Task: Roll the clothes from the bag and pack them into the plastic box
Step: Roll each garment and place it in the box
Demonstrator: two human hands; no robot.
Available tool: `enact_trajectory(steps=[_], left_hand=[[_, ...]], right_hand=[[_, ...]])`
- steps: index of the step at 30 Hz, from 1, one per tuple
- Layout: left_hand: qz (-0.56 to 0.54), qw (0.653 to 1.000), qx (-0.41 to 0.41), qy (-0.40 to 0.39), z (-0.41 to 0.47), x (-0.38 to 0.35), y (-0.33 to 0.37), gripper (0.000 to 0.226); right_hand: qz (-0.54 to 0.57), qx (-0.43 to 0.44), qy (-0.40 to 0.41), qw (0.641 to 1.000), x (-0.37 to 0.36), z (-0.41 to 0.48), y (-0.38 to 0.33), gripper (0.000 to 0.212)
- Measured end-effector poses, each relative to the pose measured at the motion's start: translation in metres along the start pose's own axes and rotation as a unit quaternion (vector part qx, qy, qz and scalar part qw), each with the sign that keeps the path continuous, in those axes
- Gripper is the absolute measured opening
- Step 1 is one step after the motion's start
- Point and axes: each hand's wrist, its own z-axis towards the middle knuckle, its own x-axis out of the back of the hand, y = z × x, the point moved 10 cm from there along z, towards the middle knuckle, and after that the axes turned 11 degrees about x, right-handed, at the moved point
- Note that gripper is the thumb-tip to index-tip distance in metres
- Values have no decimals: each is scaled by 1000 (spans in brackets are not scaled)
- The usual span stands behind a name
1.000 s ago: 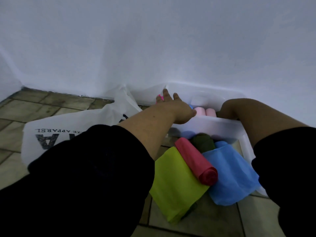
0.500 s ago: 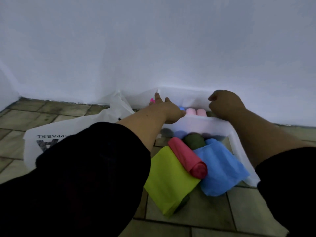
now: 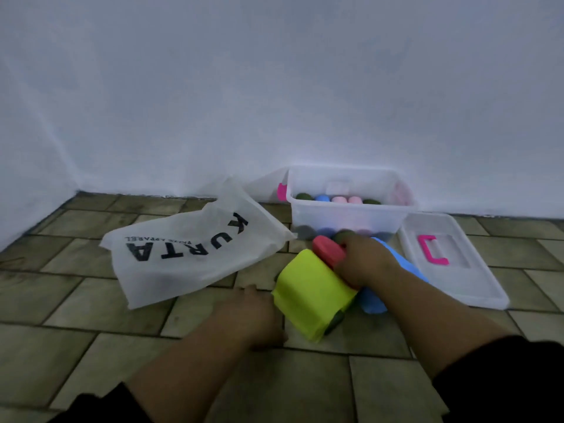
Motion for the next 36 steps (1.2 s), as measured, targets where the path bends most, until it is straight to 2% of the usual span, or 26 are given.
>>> enact_trajectory(steps=[1,3,5,6,8,11,14,17,19,21,23,27,30,34,36], left_hand=[[-18,1000,21,-7,1,-11,-6,89],[-66,997,31,2,1,-18,-13,97],[-74,997,22,14,2,-16,-15,99],[-73,997,17,18,1,-14,-16,100],[-60,998,7,30,-1,-12,-15,99],[-33,999,-12,37,0,-8,-15,92],[-139,990,-10,12,3,8,-32,67],[-279,956,0,89,-4,45,-58,55],[-324,934,-55,137,-23,59,-50,46],[-313,934,-128,117,-44,53,-23,42],[-244,951,-172,81,-58,33,2,45],[-134,972,-185,62,-66,-1,20,59],[-73,975,-181,103,-67,-8,24,66],[15,962,-192,194,-75,-6,46,58],[6,958,-185,217,-79,-5,53,52]], right_hand=[[39,-15,-7,999,0,-1,3,48],[152,-61,32,986,6,-6,16,38],[282,-95,98,950,12,-20,25,35],[310,-84,123,939,15,-28,20,35],[271,-12,142,952,19,-50,-3,38],[110,126,161,973,18,-99,-50,45],[-41,235,158,958,-7,-142,-86,45],[-45,299,121,945,-37,-164,-102,39],[-6,307,83,948,-51,-167,-106,33],[50,292,65,953,-52,-164,-102,32],[92,264,40,959,-51,-162,-94,39],[228,129,43,964,-42,-160,-55,45],[304,16,53,951,-45,-162,-27,45],[341,-37,3,939,-61,-164,-22,49],[371,-61,20,927,-61,-165,-19,49]])
